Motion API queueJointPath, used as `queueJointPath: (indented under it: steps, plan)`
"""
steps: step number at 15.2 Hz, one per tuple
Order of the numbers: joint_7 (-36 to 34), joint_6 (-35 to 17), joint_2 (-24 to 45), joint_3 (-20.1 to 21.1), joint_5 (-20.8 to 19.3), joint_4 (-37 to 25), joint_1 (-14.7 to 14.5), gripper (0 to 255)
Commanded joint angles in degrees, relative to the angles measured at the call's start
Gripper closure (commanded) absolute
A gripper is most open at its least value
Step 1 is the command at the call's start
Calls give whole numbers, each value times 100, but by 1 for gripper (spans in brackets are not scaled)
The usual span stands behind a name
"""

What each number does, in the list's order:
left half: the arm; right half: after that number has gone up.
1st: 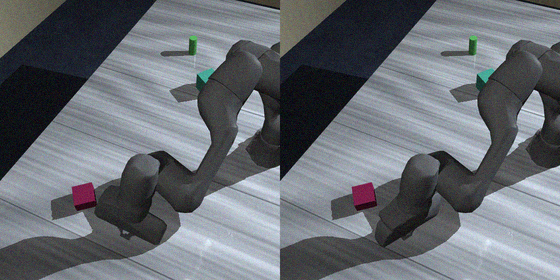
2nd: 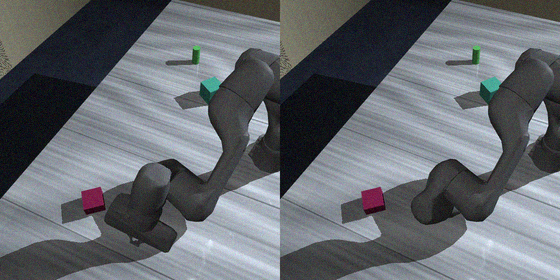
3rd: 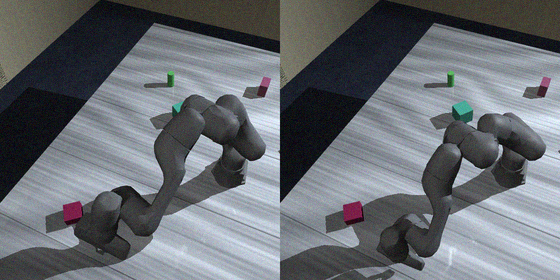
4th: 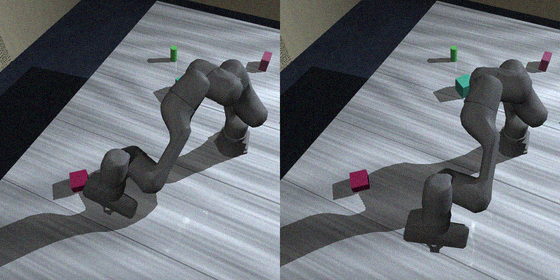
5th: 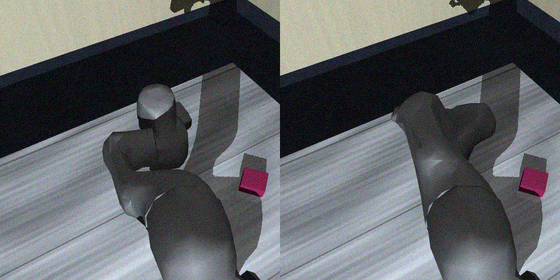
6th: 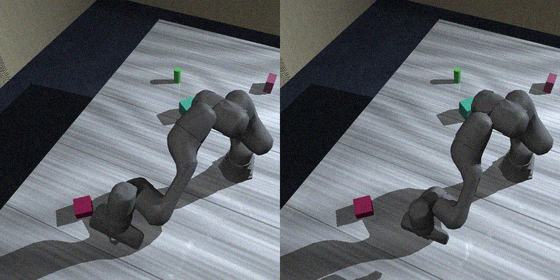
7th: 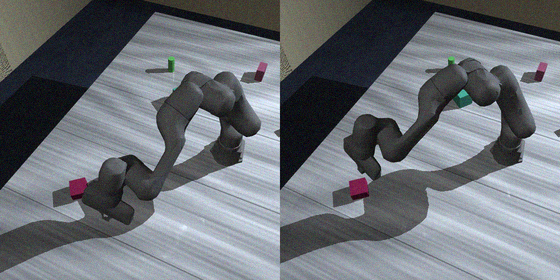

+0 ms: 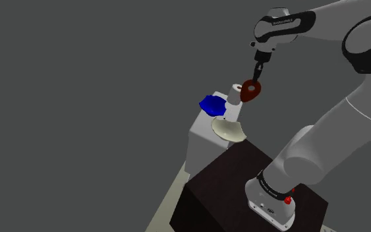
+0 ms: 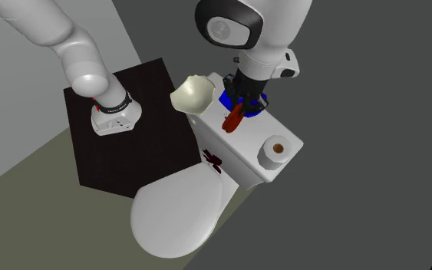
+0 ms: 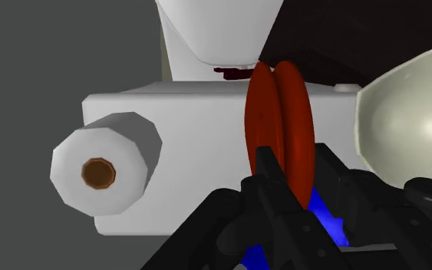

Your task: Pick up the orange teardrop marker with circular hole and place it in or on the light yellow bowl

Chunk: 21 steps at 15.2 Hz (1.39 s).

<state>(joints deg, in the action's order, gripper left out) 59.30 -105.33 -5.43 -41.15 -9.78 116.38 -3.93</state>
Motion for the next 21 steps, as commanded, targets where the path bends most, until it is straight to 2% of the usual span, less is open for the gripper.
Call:
queueJointPath:
  steps: [1,4,8,12,17,21]
  plan:
    - [-434,87,-511,206,-282,370,-85,255]
    - [-969,247,-1171,568,-542,860,-111,255]
    - [-1600,500,-1935,1078,-682,1429,-119,255]
    - [-2170,771,-2594,1592,-635,1903,-152,255]
    - [-2841,1115,-3285,2236,-373,2359,-268,255]
    - [-2926,919,-3338,2265,-367,2618,-273,255]
